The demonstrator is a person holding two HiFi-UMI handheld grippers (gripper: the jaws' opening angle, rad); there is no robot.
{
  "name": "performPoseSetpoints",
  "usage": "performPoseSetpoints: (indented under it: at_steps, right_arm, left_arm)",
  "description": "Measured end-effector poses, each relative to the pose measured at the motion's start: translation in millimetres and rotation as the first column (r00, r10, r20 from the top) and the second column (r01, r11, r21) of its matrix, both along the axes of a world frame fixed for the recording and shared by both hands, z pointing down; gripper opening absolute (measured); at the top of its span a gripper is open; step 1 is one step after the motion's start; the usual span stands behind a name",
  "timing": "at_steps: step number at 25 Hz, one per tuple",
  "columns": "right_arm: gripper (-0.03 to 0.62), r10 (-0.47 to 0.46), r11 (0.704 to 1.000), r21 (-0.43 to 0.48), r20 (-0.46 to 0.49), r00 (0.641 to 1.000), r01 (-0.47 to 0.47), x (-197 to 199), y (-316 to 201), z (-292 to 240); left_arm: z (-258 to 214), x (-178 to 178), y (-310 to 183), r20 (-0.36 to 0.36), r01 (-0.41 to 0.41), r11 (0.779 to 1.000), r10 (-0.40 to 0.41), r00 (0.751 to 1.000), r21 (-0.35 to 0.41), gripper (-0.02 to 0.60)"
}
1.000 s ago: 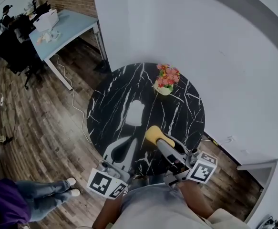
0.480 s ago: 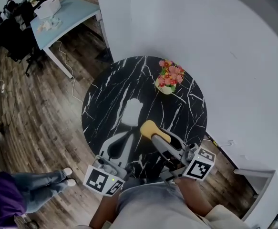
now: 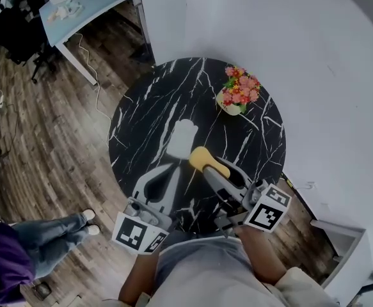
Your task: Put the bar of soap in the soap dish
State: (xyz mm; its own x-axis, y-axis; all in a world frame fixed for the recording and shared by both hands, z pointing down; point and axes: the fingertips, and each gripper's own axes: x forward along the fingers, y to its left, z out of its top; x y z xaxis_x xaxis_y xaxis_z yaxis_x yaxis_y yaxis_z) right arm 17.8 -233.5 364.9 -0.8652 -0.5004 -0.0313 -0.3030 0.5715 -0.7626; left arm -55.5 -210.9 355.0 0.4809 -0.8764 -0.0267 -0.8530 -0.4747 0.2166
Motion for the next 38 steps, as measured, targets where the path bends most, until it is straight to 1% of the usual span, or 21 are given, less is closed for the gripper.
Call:
performPoseSetpoints:
  at_steps: [11,25,32,38]
  right_arm:
    - [0.16,0.054,0.998,-0.039,-0.064,0.996,-0.057,-15,-19,39]
    - [0.16,0.038,0.998,-0.047,-0.195,0.98,-0.048,-34,-46,93]
    - [0.16,0.037,0.998,-0.045,-0.282,0.959,-0.052,-36,-62,127]
    - [0.16,0.033,0.999,-0.026,-0.378,0.925,-0.046,-39,-74,154]
  left_arm:
    - [25,-15,-15,-0.015,-0.047,0.998,0.046,0.999,-0.039,0.002]
    - [47,-30,-27,-0.026,-0.041,0.997,0.04,0.999,-0.069,0.002]
    - [53,-33,-35,-0.03,-0.04,0.996,0.037,0.999,-0.078,0.002]
    - [58,-33,-39,-0.035,-0.045,0.995,0.042,0.999,-0.084,0.002]
